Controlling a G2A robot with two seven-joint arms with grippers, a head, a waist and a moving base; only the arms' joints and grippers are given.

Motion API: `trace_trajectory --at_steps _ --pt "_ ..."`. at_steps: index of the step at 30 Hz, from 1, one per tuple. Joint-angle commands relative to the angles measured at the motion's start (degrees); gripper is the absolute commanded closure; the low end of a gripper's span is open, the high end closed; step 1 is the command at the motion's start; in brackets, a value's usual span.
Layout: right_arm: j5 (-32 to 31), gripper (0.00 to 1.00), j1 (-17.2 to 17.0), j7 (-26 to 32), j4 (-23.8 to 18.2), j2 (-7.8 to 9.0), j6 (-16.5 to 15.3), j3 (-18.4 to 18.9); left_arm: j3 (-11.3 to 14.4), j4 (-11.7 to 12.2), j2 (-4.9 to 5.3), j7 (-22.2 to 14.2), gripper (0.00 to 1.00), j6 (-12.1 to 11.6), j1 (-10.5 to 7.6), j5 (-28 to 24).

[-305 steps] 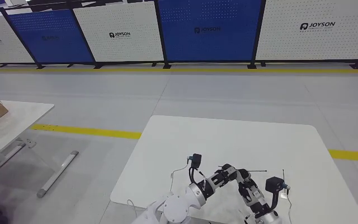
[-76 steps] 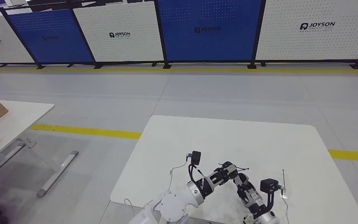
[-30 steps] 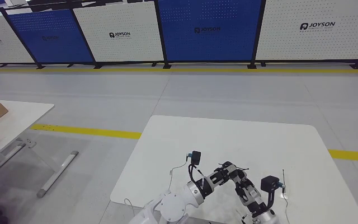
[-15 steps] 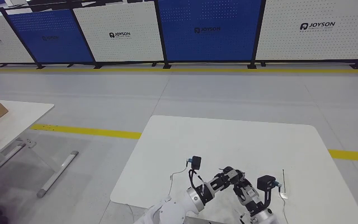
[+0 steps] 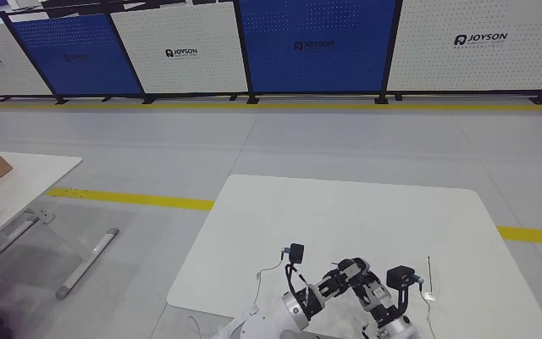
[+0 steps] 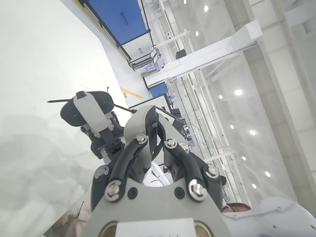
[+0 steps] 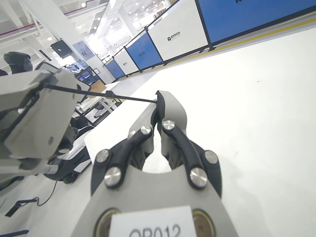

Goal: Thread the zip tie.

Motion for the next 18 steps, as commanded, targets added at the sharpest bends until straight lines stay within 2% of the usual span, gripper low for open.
trace_trajectory --at_steps 1,2,3,5,12,14,18 --pt "0.3 1.00 -0.1 -0.1 -0.1 0.01 -0.3 0.1 0.0 -0.1 0.02 0.5 1.00 0.7 0.21 0.1" --pt "0.7 0.81 -0.2 -0.2 -0.3 0.01 -0.5 0.2 0.0 -0.2 0.02 0.8 1.00 1.4 0.32 0.2" --pt "1.1 0.51 -0.4 -0.2 -0.4 0.04 -0.7 0.4 0.0 -0.4 0.01 1.3 1.00 2.1 0.40 0.2" --pt "1.5 0.00 -0.6 -0.3 -0.7 0.07 -0.8 0.7 0.0 -0.3 -0.03 1.9 1.00 2.8 0.25 0.1" --pt "3.0 0.00 -1.6 -1.4 -1.6 0.20 -1.1 2.3 -0.7 1.1 -0.35 5.8 1.00 3.5 -1.01 -0.3" --pt "3.8 0.00 -1.9 -1.6 -1.9 0.24 -1.5 2.7 -0.9 1.4 -0.50 6.0 1.00 3.5 -1.50 -1.9" --pt "6.3 0.00 -3.0 -3.2 -3.4 0.44 -1.9 4.0 -0.4 1.1 -1.00 8.0 1.00 3.8 -2.85 -3.4"
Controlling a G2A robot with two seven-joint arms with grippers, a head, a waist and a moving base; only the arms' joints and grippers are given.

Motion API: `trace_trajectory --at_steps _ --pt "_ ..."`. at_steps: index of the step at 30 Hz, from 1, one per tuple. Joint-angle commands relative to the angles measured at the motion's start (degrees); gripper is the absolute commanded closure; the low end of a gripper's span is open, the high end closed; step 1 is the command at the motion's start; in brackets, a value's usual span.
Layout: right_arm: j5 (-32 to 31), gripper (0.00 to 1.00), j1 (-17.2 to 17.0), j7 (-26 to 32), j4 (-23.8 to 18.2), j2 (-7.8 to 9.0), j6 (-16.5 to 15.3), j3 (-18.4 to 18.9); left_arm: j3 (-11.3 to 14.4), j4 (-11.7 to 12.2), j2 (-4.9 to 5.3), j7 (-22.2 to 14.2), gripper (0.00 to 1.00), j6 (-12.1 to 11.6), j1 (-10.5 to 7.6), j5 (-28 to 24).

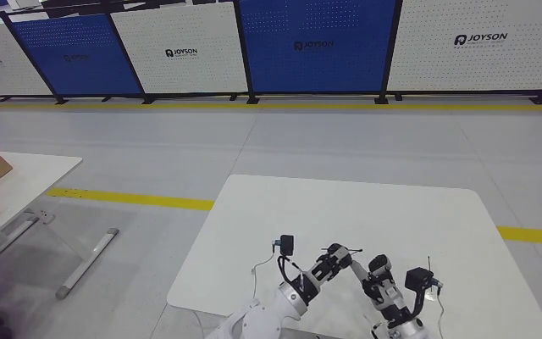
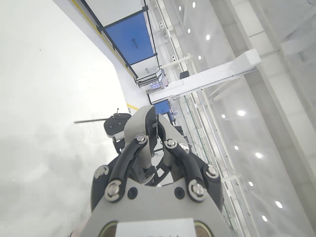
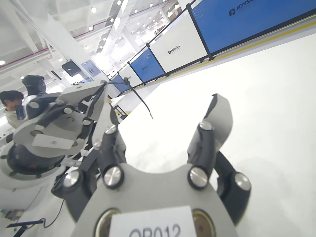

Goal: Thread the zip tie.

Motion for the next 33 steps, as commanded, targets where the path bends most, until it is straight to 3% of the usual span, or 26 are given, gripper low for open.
trace_trajectory --at_steps 1,9,19,24,28,33 --pt "1.4 0.00 -0.7 -0.9 -1.1 0.17 0.0 0.6 -0.2 -0.2 -0.11 0.7 1.00 0.1 -0.38 -0.6" --pt "12.1 0.00 -4.8 -5.9 -7.4 1.58 0.0 3.3 -3.5 -0.2 0.28 0.5 1.00 -0.5 1.02 -3.4" --pt "13.0 0.00 -5.0 -5.2 -7.6 1.75 0.0 3.5 -3.5 -0.2 0.28 0.4 1.00 -0.5 1.01 -3.3" --pt "16.7 0.00 -4.3 -8.1 -7.5 1.25 2.3 3.9 -3.5 -0.2 0.14 1.8 1.00 -0.6 1.06 -3.5" --pt "20.3 0.00 -5.0 -10.3 -8.0 1.08 3.0 6.3 -3.6 -0.1 -0.09 3.8 1.00 1.2 0.86 -3.8" --pt "27.9 0.00 -7.9 -11.3 -9.6 1.12 2.8 11.5 -2.5 0.7 -0.57 2.8 1.00 3.8 -1.27 -5.1"
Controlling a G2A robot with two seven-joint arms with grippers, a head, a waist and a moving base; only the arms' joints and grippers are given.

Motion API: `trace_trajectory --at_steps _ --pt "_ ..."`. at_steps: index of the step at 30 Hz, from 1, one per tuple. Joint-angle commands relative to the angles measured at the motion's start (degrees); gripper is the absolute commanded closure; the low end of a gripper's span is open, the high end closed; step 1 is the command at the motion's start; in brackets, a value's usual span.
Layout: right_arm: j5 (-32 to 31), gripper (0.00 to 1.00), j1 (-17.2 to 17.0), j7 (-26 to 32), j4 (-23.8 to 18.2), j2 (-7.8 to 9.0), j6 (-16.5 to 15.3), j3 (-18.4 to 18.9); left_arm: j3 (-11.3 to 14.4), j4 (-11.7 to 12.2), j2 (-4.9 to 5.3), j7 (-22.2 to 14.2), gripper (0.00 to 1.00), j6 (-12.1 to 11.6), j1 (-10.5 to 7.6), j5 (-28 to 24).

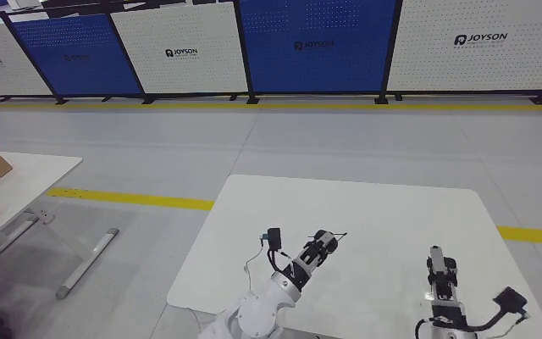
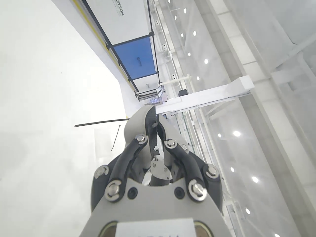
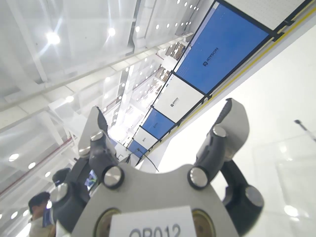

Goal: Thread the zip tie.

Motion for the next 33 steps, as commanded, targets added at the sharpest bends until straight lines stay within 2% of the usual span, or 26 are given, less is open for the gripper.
trace_trajectory --at_steps 1,3,33 --pt "2.5 0.00 -0.9 0.5 -0.6 0.06 0.5 2.1 0.6 0.3 -0.27 0.3 1.00 0.5 -0.88 -0.7" --pt "2.7 0.00 -1.0 0.5 -0.7 0.06 0.7 2.4 0.9 0.5 -0.43 -0.4 1.00 0.5 -1.38 -2.1" --pt "2.7 0.00 -1.0 0.5 -0.7 0.06 0.7 2.4 0.9 0.5 -0.43 -0.4 1.00 0.5 -1.38 -2.1"
